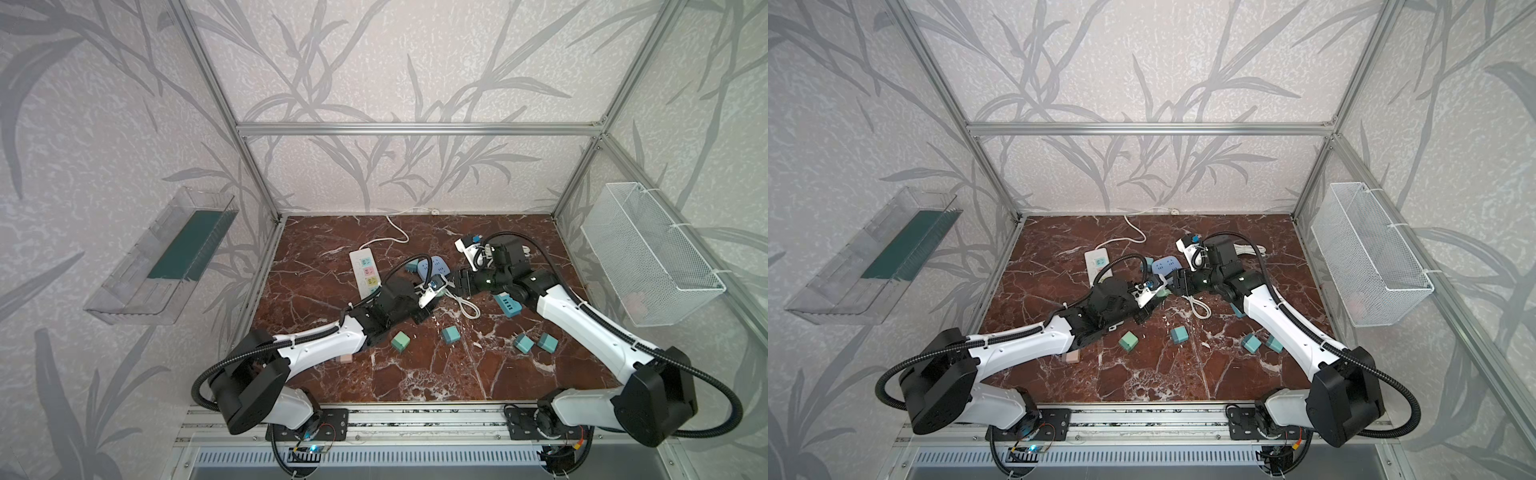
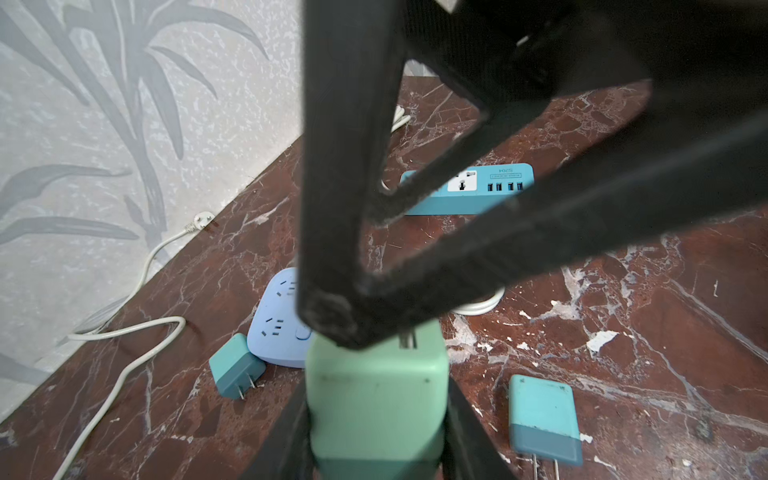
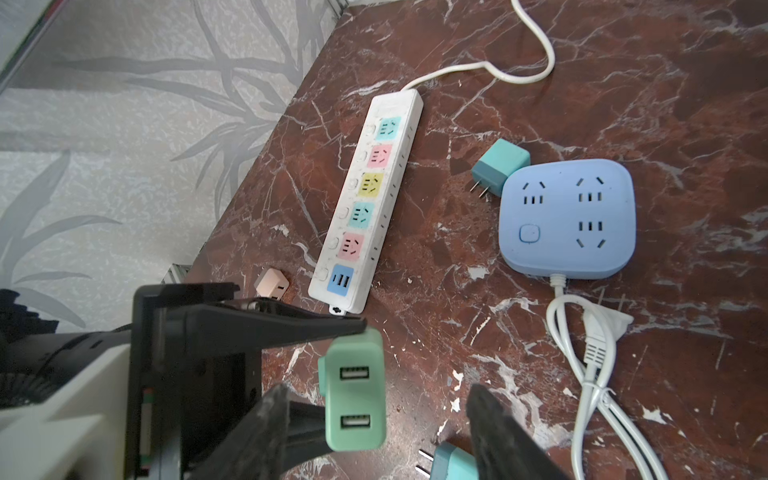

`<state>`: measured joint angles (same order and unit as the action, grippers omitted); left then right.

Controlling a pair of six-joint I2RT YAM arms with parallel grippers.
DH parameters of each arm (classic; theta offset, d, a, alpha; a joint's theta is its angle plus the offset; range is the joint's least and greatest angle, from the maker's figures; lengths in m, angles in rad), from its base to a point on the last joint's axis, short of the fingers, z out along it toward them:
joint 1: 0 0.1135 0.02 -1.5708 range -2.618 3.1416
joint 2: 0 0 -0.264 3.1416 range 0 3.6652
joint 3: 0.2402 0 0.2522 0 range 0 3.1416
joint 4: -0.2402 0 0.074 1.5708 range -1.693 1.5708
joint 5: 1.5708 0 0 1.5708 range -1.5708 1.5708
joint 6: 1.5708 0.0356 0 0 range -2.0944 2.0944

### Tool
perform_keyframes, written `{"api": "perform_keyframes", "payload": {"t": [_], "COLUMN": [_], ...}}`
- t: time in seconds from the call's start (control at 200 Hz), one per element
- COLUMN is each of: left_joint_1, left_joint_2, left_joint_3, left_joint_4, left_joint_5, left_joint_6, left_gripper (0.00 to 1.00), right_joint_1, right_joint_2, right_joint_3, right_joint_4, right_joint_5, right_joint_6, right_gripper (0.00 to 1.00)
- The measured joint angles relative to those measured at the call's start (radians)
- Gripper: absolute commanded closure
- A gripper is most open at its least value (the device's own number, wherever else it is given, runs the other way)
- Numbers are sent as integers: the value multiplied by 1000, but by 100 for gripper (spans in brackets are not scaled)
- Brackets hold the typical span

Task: Insert the plug
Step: 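Lift the green charger toward the right gripper while the right arm reaches in, then close the right gripper on the green charger while the left gripper releases it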

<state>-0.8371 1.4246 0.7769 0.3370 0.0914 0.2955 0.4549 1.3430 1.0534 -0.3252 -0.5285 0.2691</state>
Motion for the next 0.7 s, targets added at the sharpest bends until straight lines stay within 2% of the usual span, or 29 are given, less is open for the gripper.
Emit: {"api": "perform_keyframes", "payload": {"t": [0.065,0.18,0.355,0.565,0.7], "left_joint_1": [0,-2,-3,-8,-8], "left_joint_2": [0,0,0,-3,-13], "left_joint_3": [0,0,0,0,0], "left_joint_4": [0,0,0,-8,-13], "left_joint_5": [3,4,8,15,14], "left_joint_6": [3,8,9,9,10], "left_gripper": [100,100,100,100,100], "right_joint_1": [6,16,31,35,35], "right_joint_2": [9,32,64,70,74], "right_joint_3": [0,1,15,16,33], "right_joint_4": [-2,-3,-5,-5,-26], "right_joint_5": [-12,-26,-51,-68,-73], "right_joint_6": [1,2,7,7,1], "right_gripper": [39,50,57,88,89]}}
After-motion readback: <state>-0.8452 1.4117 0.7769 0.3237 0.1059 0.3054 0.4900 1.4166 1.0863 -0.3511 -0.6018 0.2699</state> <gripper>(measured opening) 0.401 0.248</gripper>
